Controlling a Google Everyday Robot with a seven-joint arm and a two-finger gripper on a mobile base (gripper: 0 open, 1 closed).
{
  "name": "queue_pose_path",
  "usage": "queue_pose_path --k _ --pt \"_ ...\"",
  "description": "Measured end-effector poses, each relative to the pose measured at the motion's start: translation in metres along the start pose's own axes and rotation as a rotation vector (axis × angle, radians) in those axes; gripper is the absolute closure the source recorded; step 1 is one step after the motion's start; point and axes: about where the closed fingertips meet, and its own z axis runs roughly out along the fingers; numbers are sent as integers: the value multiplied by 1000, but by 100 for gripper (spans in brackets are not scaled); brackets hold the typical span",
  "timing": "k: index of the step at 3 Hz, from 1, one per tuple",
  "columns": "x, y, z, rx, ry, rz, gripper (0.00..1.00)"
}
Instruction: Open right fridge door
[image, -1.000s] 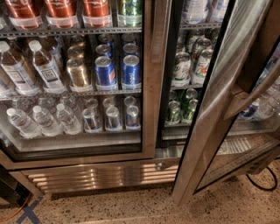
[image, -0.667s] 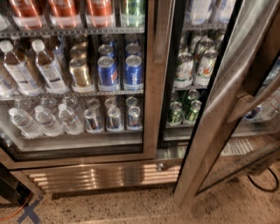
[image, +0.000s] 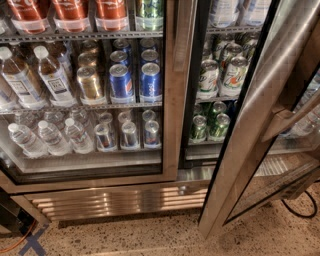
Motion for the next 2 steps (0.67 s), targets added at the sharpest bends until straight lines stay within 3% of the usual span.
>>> queue_pose_path --k 1,2 --pt "0 0 0 0 0 0 82" --pt "0 0 0 0 0 0 77"
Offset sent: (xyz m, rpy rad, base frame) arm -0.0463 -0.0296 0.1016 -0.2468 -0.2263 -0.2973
